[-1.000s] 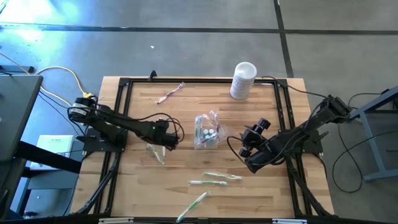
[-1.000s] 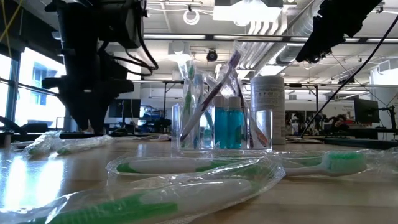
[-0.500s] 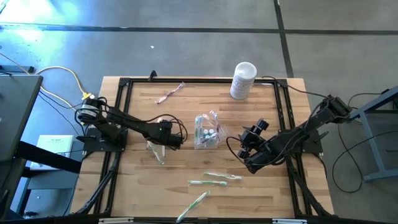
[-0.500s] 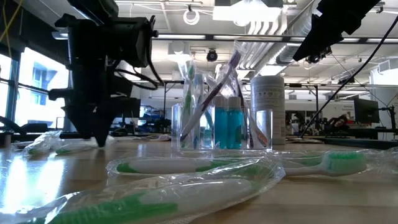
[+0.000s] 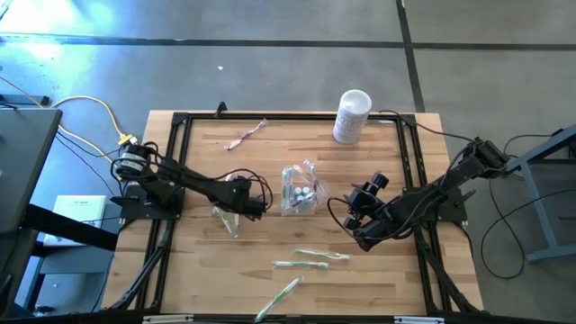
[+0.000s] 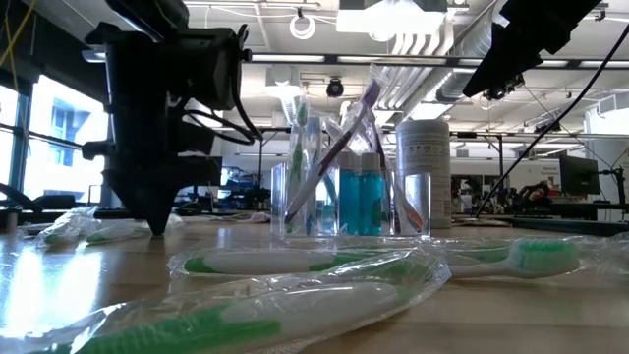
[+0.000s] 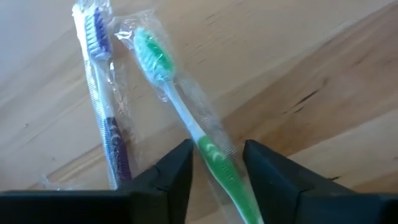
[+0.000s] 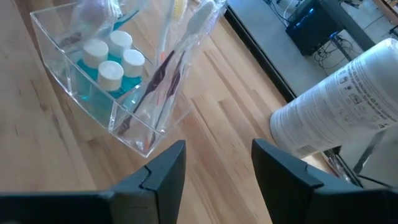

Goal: Pick & Place toothbrushing station
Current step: Put the green toothbrush into the transparent organizer

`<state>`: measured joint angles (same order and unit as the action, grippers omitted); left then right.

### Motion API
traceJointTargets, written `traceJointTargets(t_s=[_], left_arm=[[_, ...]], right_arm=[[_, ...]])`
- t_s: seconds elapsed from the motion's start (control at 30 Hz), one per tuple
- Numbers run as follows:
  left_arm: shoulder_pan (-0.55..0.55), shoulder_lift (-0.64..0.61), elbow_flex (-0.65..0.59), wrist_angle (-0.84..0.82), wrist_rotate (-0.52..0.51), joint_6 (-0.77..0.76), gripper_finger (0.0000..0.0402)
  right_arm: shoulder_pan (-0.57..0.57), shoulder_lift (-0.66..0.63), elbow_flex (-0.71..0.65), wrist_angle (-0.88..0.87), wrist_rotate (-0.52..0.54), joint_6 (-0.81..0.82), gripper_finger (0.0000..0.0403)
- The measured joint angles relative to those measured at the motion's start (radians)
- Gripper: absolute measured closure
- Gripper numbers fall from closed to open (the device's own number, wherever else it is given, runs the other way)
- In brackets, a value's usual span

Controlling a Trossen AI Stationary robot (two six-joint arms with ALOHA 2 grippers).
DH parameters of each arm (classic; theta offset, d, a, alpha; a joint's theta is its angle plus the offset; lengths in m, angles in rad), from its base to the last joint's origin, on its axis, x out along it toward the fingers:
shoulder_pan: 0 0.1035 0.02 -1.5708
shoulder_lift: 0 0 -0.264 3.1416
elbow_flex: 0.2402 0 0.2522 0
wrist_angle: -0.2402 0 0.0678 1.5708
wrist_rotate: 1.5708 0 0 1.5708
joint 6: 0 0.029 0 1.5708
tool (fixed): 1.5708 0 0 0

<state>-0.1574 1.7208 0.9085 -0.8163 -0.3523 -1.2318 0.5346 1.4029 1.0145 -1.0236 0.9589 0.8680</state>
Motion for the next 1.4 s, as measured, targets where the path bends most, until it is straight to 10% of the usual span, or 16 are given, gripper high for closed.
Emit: traceJointTargets(t_s=[0.27,0.93,1.4], left_arm=[[-0.022,0.001,-0.001,0.009,0.002,0.005,0.0387],[-0.248,-0.060,0.302,-0.217,-0.145,0.026,0.0400],[-0.531,-0.061,0.434,-0.039,-0.405,0.145,0.0401]], right_arm=[[0.000,0.000,0.000,0.023,-0.026,0.000,0.0227],[0.000,0.000,0.000,0.075,-0.118,-0.002,0.0227],[0.000,0.003,0.000,0.426,-0.483,-0.227,0.0227]])
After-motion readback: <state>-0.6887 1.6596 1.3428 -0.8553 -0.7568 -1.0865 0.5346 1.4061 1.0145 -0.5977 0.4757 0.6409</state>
